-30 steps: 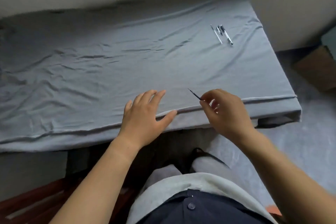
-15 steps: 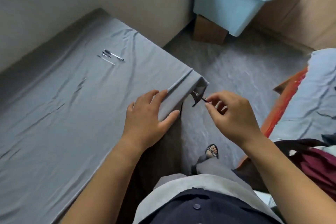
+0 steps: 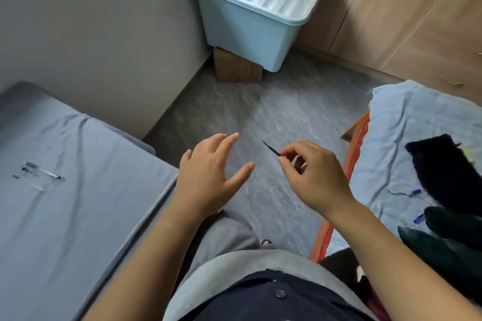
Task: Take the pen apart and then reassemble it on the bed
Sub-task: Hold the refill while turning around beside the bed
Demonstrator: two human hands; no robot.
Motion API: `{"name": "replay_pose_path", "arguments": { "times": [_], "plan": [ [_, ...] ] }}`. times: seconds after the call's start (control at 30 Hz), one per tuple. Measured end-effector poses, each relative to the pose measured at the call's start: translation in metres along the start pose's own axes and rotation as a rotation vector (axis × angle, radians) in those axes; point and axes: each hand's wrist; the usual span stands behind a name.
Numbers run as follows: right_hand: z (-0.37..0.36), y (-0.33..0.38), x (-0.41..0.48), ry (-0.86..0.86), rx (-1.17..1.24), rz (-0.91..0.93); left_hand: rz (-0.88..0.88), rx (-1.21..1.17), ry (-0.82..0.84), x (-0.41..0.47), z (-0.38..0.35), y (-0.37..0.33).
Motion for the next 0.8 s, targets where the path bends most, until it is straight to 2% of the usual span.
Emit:
{"name": "replay_pose_path", "arguments": {
  "times": [0.23, 0.5, 0.6, 0.8],
  "plan": [
    [0.018, -0.009, 0.136, 0.036, -0.004, 0.046, 0.074, -0.025, -0.010, 0.105, 0.038, 0.036],
    [0.032, 0.038, 0.321, 0.092, -0.082, 0.190, 0.168, -0.035, -0.117, 0.228, 0.128, 0.098],
    [0.019, 0.068, 0.374, 0.180, -0.100, 0.291, 0.288, -0.071, -0.184, 0.240, 0.153, 0.128],
    [-0.032, 0.136, 0.454, 0.472, -0.105, 0.569, 0.646, -0.173, -0.303, 0.222, 0.169, 0.183]
  ]
}}
Point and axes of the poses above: each hand's wrist, its own x-axis towards the middle knuckle, its own z-axis out of the back of the hand, y = z × x, and after that the axes turned 11 degrees about y, right-handed
